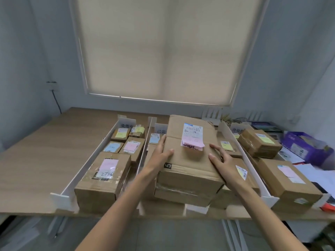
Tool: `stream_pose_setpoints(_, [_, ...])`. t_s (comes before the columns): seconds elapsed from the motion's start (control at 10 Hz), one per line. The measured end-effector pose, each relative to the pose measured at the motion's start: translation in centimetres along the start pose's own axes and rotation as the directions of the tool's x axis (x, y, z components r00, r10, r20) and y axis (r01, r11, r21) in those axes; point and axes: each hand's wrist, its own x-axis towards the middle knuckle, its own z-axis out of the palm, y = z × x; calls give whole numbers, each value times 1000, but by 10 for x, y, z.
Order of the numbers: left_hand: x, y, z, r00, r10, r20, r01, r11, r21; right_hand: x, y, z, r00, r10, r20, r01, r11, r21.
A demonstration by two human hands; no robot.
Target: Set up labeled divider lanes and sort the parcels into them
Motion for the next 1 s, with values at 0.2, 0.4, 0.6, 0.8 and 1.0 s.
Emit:
stream_pose_setpoints(0.2, [93, -8, -39, 999, -39, -31, 40, 999, 36, 104, 9, 49, 997, 42, 59, -42, 999, -3])
stream_pose_setpoints(0.4, [160, -49, -63, 987, -158, -15, 159, 982, 100, 166, 60, 97, 984, 134, 113, -127, 989, -70])
stream_pose_setpoints(0.6, [174, -92, -72, 987, -158, -20, 159, 965, 208, 173, 97, 124, 980, 146, 134, -126, 982, -142])
stream_pose_setpoints(0.8, [176, -94, -74, 996, -95, -2, 88, 915, 393, 170, 93, 123, 991, 97, 90, -53, 915, -400])
stream_pose_setpoints(1.0, [156, -77, -82, 980, -146, -133, 192, 868, 459, 125, 43, 86, 989, -145, 1, 132, 899, -418])
